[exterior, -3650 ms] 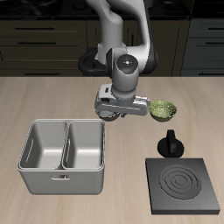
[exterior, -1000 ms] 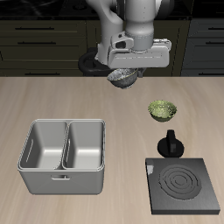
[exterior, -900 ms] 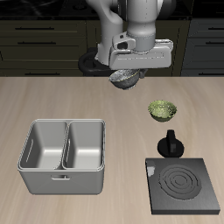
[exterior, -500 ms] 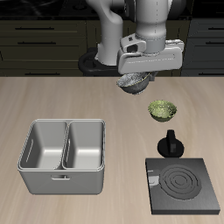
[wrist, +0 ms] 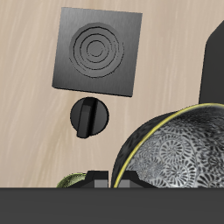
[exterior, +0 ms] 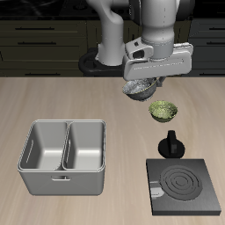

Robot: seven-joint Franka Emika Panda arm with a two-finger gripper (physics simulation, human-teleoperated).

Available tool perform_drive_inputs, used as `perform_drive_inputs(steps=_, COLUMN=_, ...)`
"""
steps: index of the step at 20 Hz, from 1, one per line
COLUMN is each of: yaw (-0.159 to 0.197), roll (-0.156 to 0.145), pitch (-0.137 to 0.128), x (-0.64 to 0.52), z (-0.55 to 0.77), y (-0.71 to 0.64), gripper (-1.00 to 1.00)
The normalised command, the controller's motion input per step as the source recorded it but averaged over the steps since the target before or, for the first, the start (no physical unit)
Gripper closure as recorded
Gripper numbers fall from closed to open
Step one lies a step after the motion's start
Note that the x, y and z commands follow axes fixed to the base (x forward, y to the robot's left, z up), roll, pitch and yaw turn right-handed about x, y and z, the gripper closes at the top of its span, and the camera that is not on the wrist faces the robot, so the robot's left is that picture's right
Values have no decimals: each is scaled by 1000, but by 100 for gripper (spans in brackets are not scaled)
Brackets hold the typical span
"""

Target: Place the black bowl on the flat stove

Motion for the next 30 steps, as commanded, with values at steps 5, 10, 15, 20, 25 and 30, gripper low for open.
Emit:
perform_drive_inputs(steps=5, yaw=18, roll=45, pitch=20, x=351, z=18, y=367, gripper=100)
perform_drive_inputs(steps=10, yaw=12, roll=16, pitch=30, x=278, z=-75, y=94, gripper=100)
perform_drive_inputs(steps=15, yaw=29, roll=-14, pitch=17, x=379, z=-2, y=90, gripper=100)
perform_drive_inputs(steps=20, yaw=54, roll=-20, pitch=-20, x=392, z=177, y=137, gripper=100)
perform_drive_inputs(steps=25, yaw=25, roll=-3, pitch=-15, x=302, z=187, y=140, gripper=100)
perform_drive_inputs(steps=30, yaw=9, roll=-16, pitch=5, x=359, z=112, y=150, gripper=100)
